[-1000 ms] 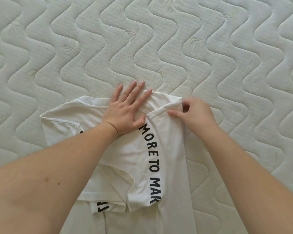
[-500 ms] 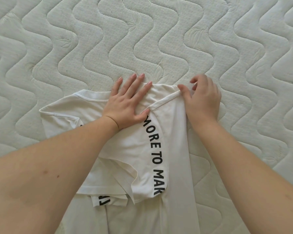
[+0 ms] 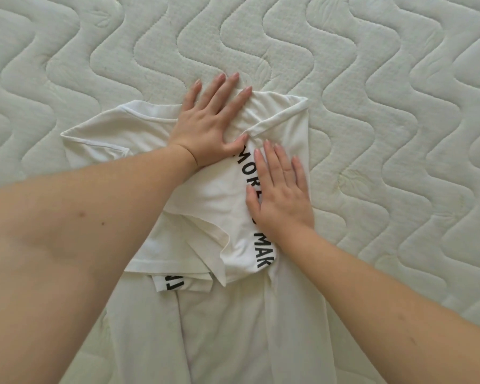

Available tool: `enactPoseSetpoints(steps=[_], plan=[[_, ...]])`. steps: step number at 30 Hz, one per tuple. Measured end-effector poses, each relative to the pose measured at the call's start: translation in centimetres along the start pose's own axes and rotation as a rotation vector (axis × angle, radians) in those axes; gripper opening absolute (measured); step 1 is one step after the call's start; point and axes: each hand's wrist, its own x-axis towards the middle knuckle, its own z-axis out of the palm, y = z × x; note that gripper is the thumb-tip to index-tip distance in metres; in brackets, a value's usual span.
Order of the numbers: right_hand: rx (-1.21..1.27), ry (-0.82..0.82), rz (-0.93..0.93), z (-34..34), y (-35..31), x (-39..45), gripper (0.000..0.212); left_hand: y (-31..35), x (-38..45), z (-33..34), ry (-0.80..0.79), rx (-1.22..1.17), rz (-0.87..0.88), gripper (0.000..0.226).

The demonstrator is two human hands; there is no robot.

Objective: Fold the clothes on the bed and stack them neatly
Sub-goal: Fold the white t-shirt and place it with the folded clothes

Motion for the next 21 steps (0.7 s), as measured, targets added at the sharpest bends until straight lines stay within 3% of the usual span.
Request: enactPoseSetpoints(steps=[6, 9, 12, 15, 18, 21], plan=[[-0.006, -0.001, -0.003, 0.4, 0.3, 0.1, 0.065, 0.7, 0.5, -2.5, -0.191, 0.018, -0.012, 0.076], [-0.028, -0.037, 0.014, 0.4, 0.4, 0.4, 0.066, 0.8, -0.1, -5.0, -0.201, 0.198, -0.017, 0.074], [-0.037, -0.061, 0.018, 0.0, 0.2, 0.4, 0.067, 2.1, -3.6, -7.3, -0.08, 0.185, -0.257, 0.053], [-0.01, -0.13, 0.031, -0.9, 0.3, 0.6, 0.066, 3.3, -8.2, -7.6, -0.218, -0.007, -0.608, 0.051], [0.24, -0.133, 0.096, -2.9, 0.3, 0.7, 0.061, 3.6, -11.4, -8.2, -0.344, -0.057, -0.693, 0.045], [0.392, 0.066, 0.157, -5.2, 0.0, -0.5, 0.045, 4.3, -12.9, -8.6, -0.343, -0.109, -0.705, 0.031]])
